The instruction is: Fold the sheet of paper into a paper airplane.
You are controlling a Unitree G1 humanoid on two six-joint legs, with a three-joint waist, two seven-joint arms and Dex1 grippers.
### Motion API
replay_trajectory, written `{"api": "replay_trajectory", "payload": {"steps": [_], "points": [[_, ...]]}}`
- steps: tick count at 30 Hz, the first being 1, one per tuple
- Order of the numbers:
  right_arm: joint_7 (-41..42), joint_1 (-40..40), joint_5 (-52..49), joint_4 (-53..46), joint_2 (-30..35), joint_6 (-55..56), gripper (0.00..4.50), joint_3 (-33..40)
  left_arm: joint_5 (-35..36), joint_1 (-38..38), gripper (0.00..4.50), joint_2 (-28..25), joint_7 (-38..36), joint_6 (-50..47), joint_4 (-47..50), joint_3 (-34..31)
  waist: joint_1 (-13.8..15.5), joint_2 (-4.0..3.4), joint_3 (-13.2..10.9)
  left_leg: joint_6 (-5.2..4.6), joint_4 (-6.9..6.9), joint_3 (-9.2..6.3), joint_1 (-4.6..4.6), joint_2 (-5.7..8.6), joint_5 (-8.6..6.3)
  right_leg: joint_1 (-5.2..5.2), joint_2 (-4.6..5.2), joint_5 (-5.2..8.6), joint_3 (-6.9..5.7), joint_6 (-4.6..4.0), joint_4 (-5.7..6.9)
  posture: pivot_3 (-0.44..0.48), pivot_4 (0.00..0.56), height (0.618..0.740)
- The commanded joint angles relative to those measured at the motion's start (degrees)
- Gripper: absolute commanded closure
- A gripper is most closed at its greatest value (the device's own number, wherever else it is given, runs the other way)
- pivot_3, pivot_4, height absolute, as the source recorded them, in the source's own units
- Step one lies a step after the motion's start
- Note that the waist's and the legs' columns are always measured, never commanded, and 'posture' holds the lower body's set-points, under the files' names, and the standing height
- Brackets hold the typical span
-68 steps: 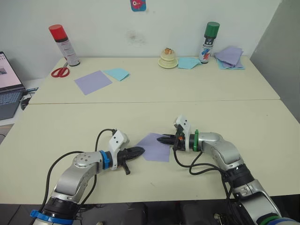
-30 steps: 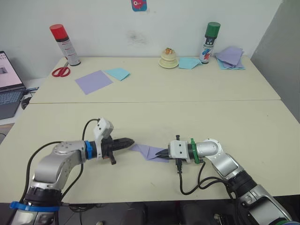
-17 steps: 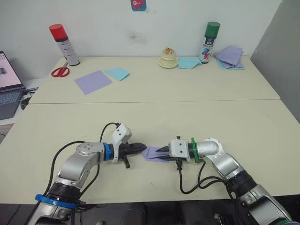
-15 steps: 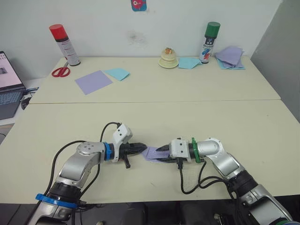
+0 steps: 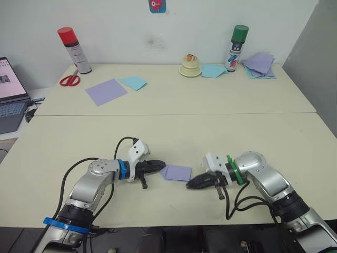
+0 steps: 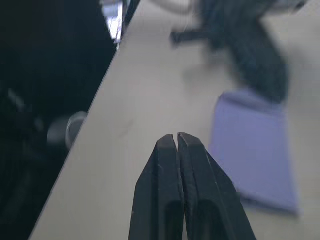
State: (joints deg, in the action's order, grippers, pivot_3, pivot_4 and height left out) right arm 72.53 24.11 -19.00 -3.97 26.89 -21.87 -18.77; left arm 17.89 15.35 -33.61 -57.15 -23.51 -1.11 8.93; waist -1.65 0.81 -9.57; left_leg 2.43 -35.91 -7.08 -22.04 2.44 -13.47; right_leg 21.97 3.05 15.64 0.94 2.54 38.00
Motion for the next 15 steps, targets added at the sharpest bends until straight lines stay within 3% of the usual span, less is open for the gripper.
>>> {"api": "replay_trajectory", "payload": {"steps": [1,5,15], "points": [[-9.6,2.2,-0.2,-0.4,-5.1,-1.6,4.48,3.4,-1.2,-0.7,4.26,0.2,0.1,-0.4,-0.9,1.0,0.0,0.00,0.0,0.00,0.00,-0.01,0.00,0.00,0.00,0.00,0.00,0.00,0.00,0.00,0.00,0.000,0.150,0.740],[-15.4,3.5,12.3,5.3,-5.3,6.7,4.48,-2.6,-1.4,-0.6,4.26,0.3,0.0,-0.3,-0.9,1.2,0.1,-0.01,0.0,0.01,0.02,0.02,0.00,0.08,0.00,0.04,-0.05,0.01,-0.03,0.01,-0.01,0.000,0.150,0.740],[-17.2,3.6,18.4,8.0,-4.1,5.3,4.48,-6.0,-1.4,-0.3,4.26,0.2,-0.1,-0.5,-0.7,1.2,0.0,-0.01,0.0,0.01,0.03,0.06,-0.01,0.09,0.00,0.06,-0.04,0.00,0.01,0.01,0.01,0.000,0.150,0.740]]}}
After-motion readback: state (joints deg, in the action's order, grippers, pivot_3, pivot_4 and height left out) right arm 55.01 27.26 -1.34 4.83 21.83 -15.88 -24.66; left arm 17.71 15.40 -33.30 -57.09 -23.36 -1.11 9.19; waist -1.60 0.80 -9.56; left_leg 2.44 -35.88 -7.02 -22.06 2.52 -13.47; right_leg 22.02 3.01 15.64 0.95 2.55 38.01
